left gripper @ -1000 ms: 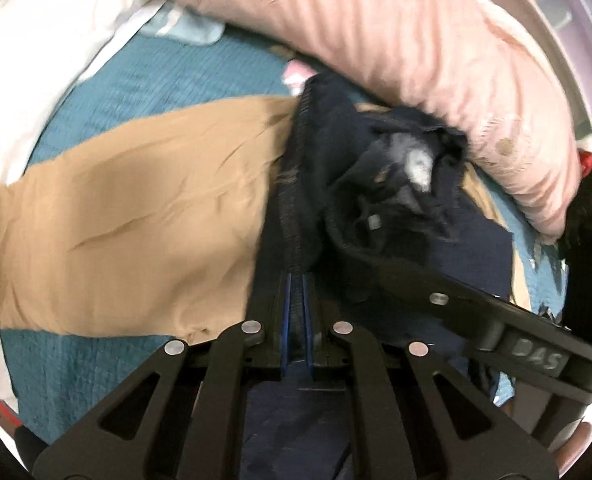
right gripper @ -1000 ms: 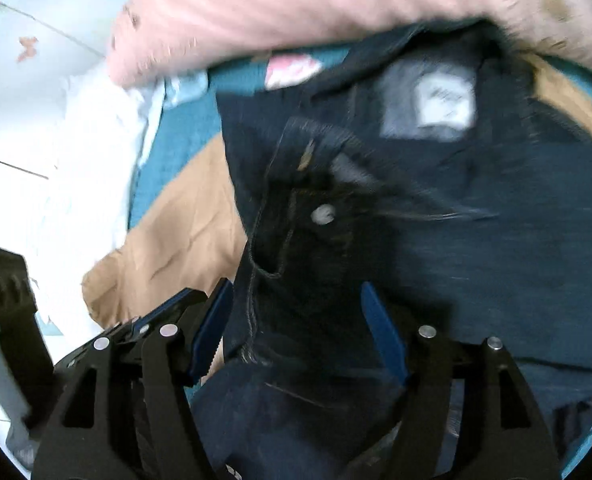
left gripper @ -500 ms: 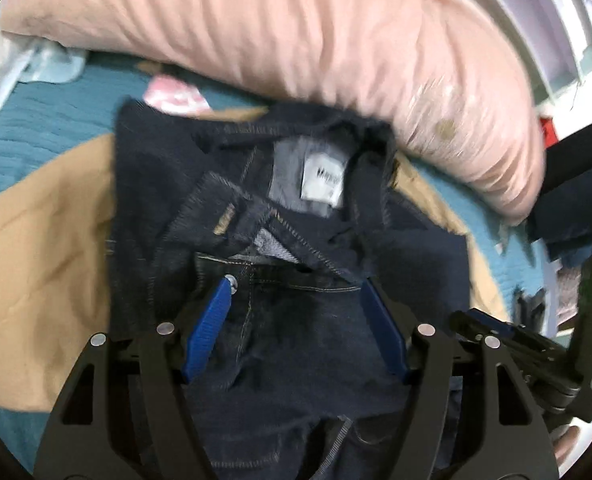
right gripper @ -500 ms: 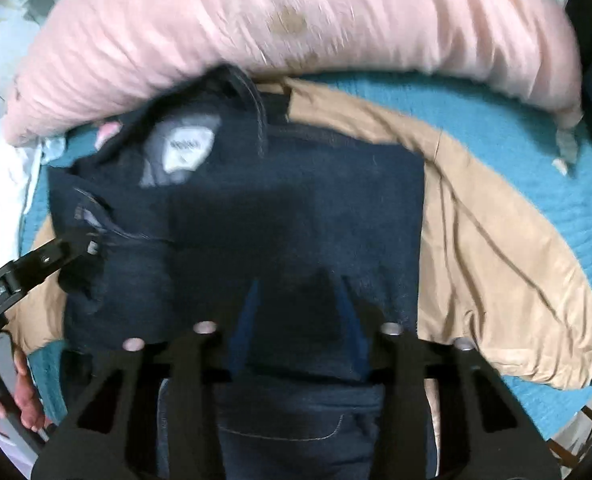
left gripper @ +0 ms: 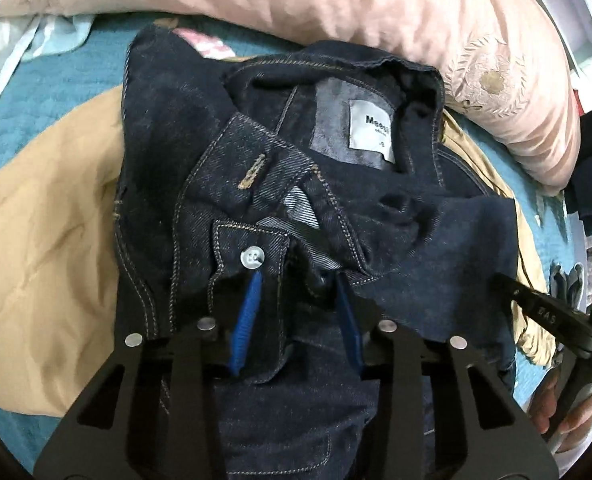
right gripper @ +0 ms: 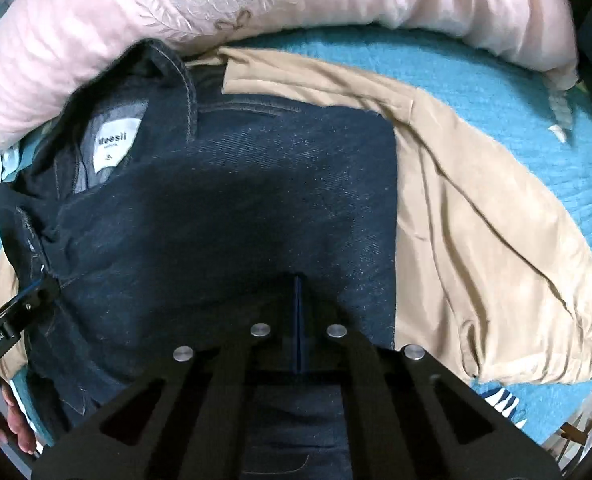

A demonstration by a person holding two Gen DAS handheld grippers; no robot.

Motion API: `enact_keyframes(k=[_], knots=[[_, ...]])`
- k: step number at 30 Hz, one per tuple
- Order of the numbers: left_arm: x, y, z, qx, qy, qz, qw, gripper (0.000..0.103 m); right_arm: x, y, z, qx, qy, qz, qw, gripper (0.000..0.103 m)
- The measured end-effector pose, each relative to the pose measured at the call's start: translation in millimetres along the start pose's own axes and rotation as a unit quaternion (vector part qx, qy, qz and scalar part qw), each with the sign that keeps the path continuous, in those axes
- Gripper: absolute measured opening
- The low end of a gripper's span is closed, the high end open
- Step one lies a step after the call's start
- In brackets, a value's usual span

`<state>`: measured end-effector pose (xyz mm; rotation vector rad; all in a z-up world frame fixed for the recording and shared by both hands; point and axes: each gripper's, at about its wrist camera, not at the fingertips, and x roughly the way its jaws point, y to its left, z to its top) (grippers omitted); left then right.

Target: Fold large clothes

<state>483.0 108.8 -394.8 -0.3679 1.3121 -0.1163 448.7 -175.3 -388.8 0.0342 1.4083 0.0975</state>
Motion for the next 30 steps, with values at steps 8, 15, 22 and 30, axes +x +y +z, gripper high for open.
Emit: enact_keyframes(k=[8, 15, 22, 30], knots=[[9, 7, 0, -0.003, -0.001, -0.012, 0.9999, 0.039, 14, 0, -5, -0.002, -0.002, -0.003, 1.000, 0.000], [-23, -7, 4, 0.019, -0.027, 0.013, 0.9994, 0.051, -21, -24, -1, 0.021, -0.018, 0.039, 0.999, 0.042], [-59, -4, 15, 0.029, -0.070, 0.031, 0.9966, 0.091, -50, -38, 20, 0.007, -0.060, 0.015, 0.998, 0.076], [-52, 35, 60, -0.004, -0.067, 0.008, 0.9977, 0.091, -36, -39, 57, -0.023, -0.037, 0.018, 0.999, 0.081]])
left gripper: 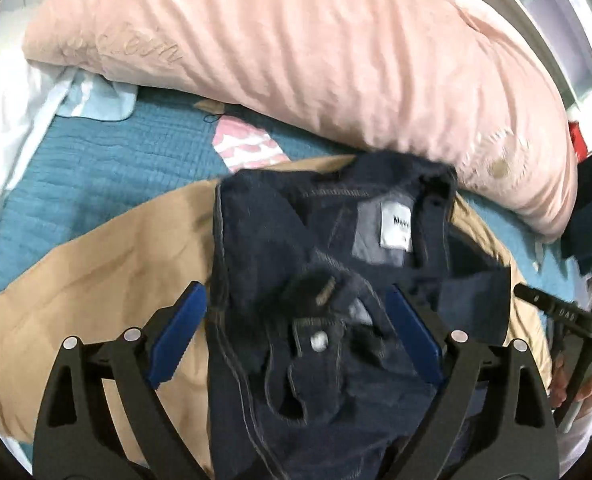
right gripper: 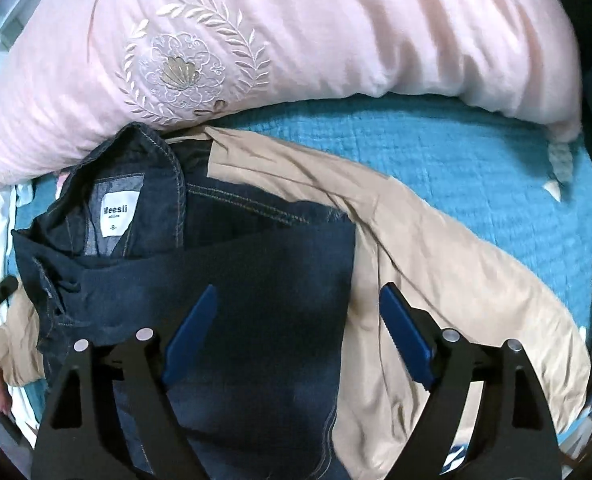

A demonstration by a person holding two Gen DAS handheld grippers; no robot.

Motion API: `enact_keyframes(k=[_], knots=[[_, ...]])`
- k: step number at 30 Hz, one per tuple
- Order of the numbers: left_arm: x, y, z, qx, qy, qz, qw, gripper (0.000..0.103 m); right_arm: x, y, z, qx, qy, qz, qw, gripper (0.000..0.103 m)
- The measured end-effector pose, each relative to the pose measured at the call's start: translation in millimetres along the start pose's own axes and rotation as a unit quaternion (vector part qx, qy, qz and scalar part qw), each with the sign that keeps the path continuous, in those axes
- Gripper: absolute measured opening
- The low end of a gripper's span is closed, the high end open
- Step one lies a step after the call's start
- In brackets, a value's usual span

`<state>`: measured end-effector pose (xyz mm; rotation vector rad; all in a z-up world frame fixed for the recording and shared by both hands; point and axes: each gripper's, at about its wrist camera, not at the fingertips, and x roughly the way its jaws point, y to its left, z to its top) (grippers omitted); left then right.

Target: Fold large clothes

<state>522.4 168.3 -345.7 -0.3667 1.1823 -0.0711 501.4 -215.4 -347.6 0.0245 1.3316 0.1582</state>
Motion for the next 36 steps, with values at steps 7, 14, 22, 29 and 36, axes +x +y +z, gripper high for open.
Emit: enact_keyframes(k=[7, 14, 22, 29, 36], knots=[[34, 14, 23, 0.016, 0.023, 0.017, 0.9995, 0.091, 39, 10, 22, -0.033, 0.037, 0.005, 0.999, 0.081], [65, 11, 42, 0.032, 0.033, -0.024, 0.9987, 0.091, 76, 6, 35, -0.020, 0.077, 0.045, 0.996, 0.084], [71, 9, 40, 0.046, 0.024, 0.004, 0.9987, 0.038, 55, -14, 33, 0.011, 0.058, 0.064, 0.996, 0.018], [59, -1, 40, 0.072, 0.018, 0.001, 0.9973, 0.022, 50, -22, 34, 0.011, 0.081, 0.110, 0.991, 0.015], [59, -1, 35, 0.073, 0.025, 0.001, 0.9970, 0.022, 59, -28, 42, 0.034, 0.095, 0.091, 0.991, 0.033]])
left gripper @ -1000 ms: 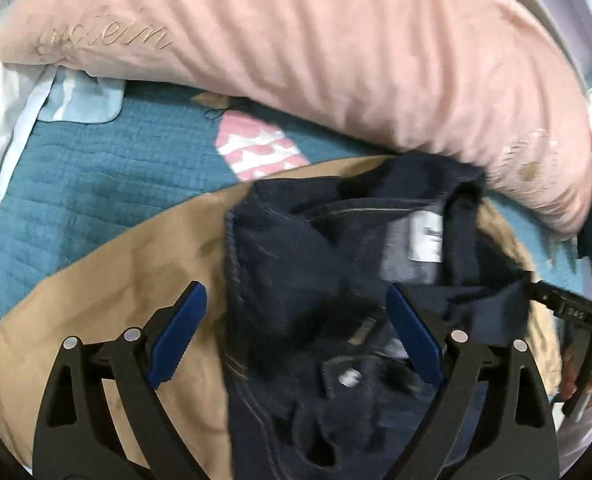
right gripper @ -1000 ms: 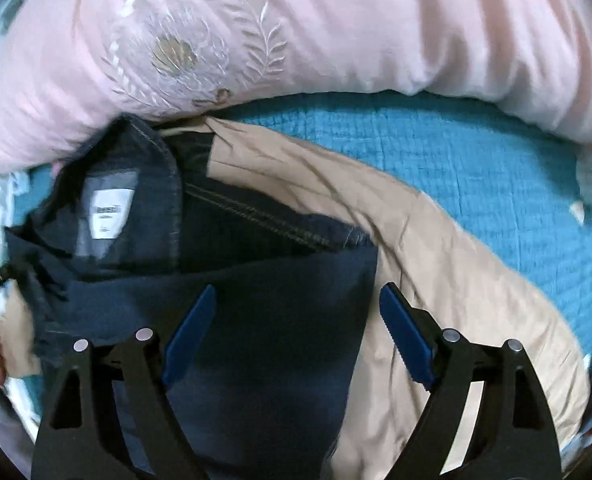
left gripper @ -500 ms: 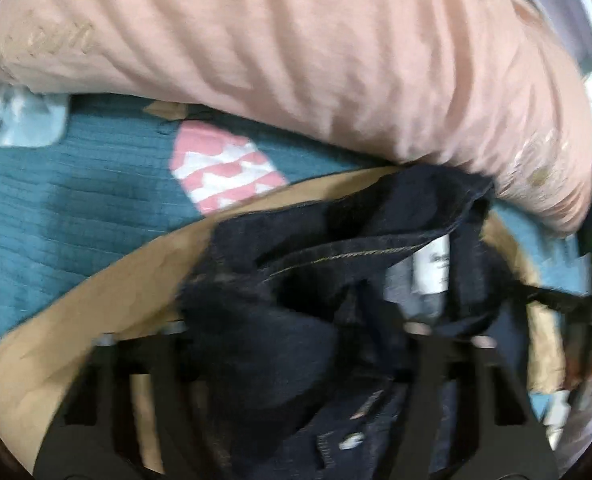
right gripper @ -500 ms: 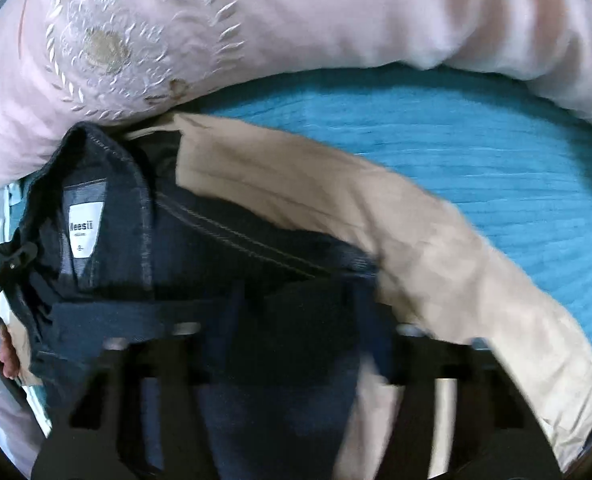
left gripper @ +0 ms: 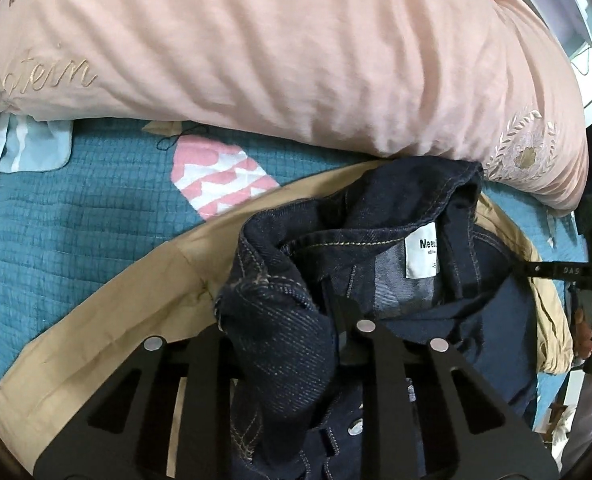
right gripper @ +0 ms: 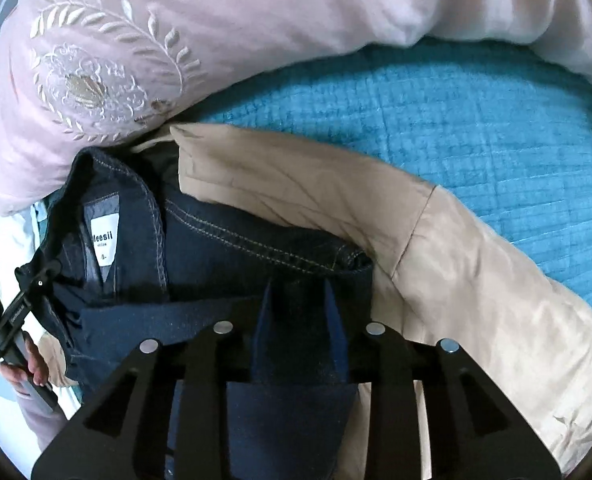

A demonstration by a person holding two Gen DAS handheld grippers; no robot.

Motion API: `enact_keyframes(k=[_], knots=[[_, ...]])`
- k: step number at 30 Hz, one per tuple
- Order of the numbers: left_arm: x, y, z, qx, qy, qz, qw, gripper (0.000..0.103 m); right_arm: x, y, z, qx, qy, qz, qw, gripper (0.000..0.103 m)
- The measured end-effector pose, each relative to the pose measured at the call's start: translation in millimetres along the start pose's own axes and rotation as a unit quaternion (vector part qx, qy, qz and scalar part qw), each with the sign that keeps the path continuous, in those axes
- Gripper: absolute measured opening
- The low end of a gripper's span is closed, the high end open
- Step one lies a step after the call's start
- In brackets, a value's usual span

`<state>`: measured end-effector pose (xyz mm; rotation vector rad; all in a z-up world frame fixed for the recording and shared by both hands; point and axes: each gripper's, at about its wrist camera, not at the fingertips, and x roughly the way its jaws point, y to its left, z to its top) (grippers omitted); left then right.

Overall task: Fold large clothes
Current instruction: 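Hold the folded denim near the collar with the left tool while the right tool presses the jacket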

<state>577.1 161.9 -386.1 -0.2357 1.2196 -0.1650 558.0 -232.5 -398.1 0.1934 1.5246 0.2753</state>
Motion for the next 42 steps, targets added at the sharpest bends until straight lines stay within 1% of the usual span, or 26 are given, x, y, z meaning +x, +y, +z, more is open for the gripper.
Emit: enact_keyframes(k=[1, 2, 3, 4, 5, 6, 7, 9, 11, 12, 14, 16, 17, 21, 22, 24, 26, 29, 32, 34, 35, 36, 39, 40, 41, 42], knots=[[0, 1, 0, -0.002, 0.001, 0.001, 1.0000, 0.022, -3, 2, 2, -0.006, -0.011, -0.013, 1.000, 0.043], [0, 0, 1, -0.003, 0.002, 0.001, 1.0000, 0.022, -6, 2, 4, -0.009, -0.019, -0.027, 0.999, 0.058], [2, 0, 1, -0.003, 0.002, 0.001, 1.0000, 0.022, -9, 2, 5, -0.009, -0.028, -0.044, 0.999, 0.063], [2, -1, 2, -0.002, 0.002, 0.002, 1.0000, 0.023, -10, 2, 8, -0.012, -0.037, -0.057, 0.998, 0.063], [2, -1, 1, -0.002, 0.002, 0.003, 1.0000, 0.023, -6, 1, 11, -0.012, -0.026, -0.049, 0.998, 0.063], [3, -1, 1, -0.002, 0.002, 0.004, 1.0000, 0.023, 0, -1, 13, -0.007, -0.010, -0.027, 1.000, 0.063], [3, -1, 1, -0.002, 0.001, 0.004, 1.0000, 0.024, 5, -3, 13, 0.001, 0.004, -0.013, 1.000, 0.063], [5, -1, 0, -0.006, 0.001, 0.002, 1.0000, 0.024, 9, -2, 10, -0.003, 0.015, -0.005, 1.000, 0.061], [7, -1, 0, -0.007, 0.003, 0.001, 1.0000, 0.024, 4, 2, 4, -0.011, 0.011, -0.015, 1.000, 0.054], [8, -2, 0, -0.006, 0.003, 0.002, 1.0000, 0.025, -2, 4, 0, -0.012, 0.005, -0.009, 1.000, 0.054], [9, -4, -1, -0.004, 0.002, 0.006, 1.0000, 0.025, -13, 1, -3, -0.004, 0.002, 0.023, 1.000, 0.050], [10, -3, -1, -0.006, 0.001, 0.005, 1.0000, 0.025, -20, -13, -2, 0.010, 0.012, 0.056, 0.998, 0.049], [10, -3, -1, -0.009, 0.001, 0.003, 1.0000, 0.025, -24, -24, 1, 0.012, 0.016, 0.062, 0.998, 0.049], [11, -6, 0, -0.014, 0.001, 0.006, 0.9999, 0.026, 2, -46, 11, 0.055, 0.045, 0.078, 0.994, 0.050], [11, -7, -1, -0.014, 0.000, 0.006, 0.9999, 0.026, -1, -46, 10, 0.063, 0.041, 0.081, 0.994, 0.049], [12, -7, -1, -0.011, 0.002, 0.007, 0.9999, 0.026, -15, -40, 5, 0.044, 0.020, 0.071, 0.996, 0.045], [13, -8, 0, -0.012, 0.005, 0.005, 0.9999, 0.027, -29, -34, 0, 0.044, 0.014, 0.077, 0.996, 0.038], [14, -8, -1, -0.012, 0.002, 0.006, 0.9999, 0.027, -33, -28, -6, 0.037, 0.020, 0.075, 0.996, 0.038], [13, -5, -1, -0.015, 0.001, 0.005, 0.9999, 0.027, -19, -22, -7, 0.025, 0.040, 0.062, 0.997, 0.038], [13, -6, 0, -0.016, 0.001, 0.005, 0.9999, 0.027, -5, -18, -6, 0.027, 0.044, 0.059, 0.997, 0.042], [13, -6, -1, -0.015, 0.002, 0.006, 0.9999, 0.027, -3, -22, -3, 0.030, 0.041, 0.059, 0.997, 0.048], [14, -6, -1, -0.015, 0.002, 0.007, 0.9999, 0.027, 2, -25, 1, 0.033, 0.036, 0.059, 0.997, 0.049], [14, -6, -1, -0.016, 0.001, 0.006, 0.9999, 0.027, 20, -35, 9, 0.069, 0.044, 0.084, 0.993, 0.049], [14, -6, -1, -0.017, 0.001, 0.006, 0.9998, 0.027, 19, -36, 10, 0.069, 0.041, 0.085, 0.993, 0.043], [14, -5, -1, -0.019, 0.002, 0.004, 0.9998, 0.027, 14, -35, 9, 0.059, 0.036, 0.074, 0.995, 0.032], [14, -5, -1, -0.020, 0.001, 0.003, 0.9998, 0.027, 9, -32, 8, 0.045, 0.031, 0.064, 0.996, 0.029]])
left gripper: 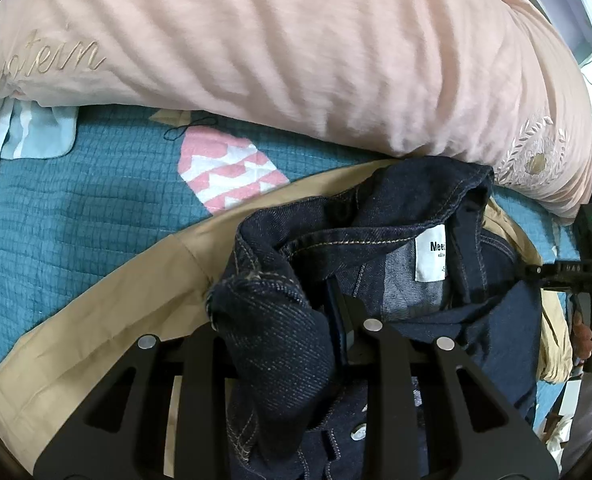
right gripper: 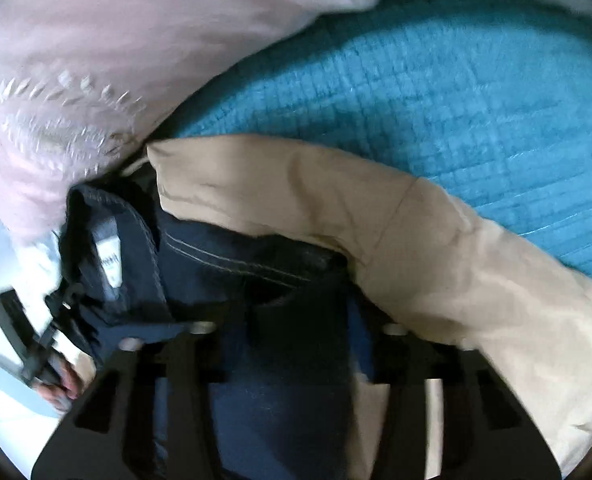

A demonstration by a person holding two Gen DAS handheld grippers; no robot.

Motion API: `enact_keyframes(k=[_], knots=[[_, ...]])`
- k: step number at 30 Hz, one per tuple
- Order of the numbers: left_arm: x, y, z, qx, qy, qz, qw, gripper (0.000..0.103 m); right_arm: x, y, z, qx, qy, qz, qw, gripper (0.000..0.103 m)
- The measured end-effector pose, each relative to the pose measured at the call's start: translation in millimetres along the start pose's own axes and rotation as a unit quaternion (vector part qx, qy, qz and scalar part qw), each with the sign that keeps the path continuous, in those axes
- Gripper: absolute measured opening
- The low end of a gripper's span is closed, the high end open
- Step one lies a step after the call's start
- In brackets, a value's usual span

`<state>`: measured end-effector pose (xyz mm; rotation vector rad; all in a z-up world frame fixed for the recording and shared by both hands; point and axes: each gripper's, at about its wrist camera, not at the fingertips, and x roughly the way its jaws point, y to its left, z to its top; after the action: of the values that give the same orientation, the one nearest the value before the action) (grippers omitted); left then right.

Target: Fold large clothes

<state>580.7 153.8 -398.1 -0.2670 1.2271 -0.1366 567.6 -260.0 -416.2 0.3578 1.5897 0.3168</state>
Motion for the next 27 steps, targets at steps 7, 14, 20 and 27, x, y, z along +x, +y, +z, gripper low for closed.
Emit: enact_keyframes(k=[7, 14, 20, 27], knots=[[-12, -5, -4, 0.016, -0.017, 0.001, 0.9997, 0.017, -36, 21, -17, -0.047, -0.042, -0.007, 0.998, 0.019], [-33, -11, -7, 0.020, -0.028, -0.018, 0.9993, 0.013, -44, 26, -25, -0.046, -0.054, -0.002, 0.997, 0.018], [-62, -16, -14, 0.024, -0.046, -0.029, 0.9982, 0.012, -68, 35, -43, -0.053, -0.077, 0.011, 0.996, 0.014], [-110, -34, -31, 0.040, -0.074, -0.058, 0.9947, 0.012, -94, 51, -77, -0.072, -0.089, 0.020, 0.993, 0.008]])
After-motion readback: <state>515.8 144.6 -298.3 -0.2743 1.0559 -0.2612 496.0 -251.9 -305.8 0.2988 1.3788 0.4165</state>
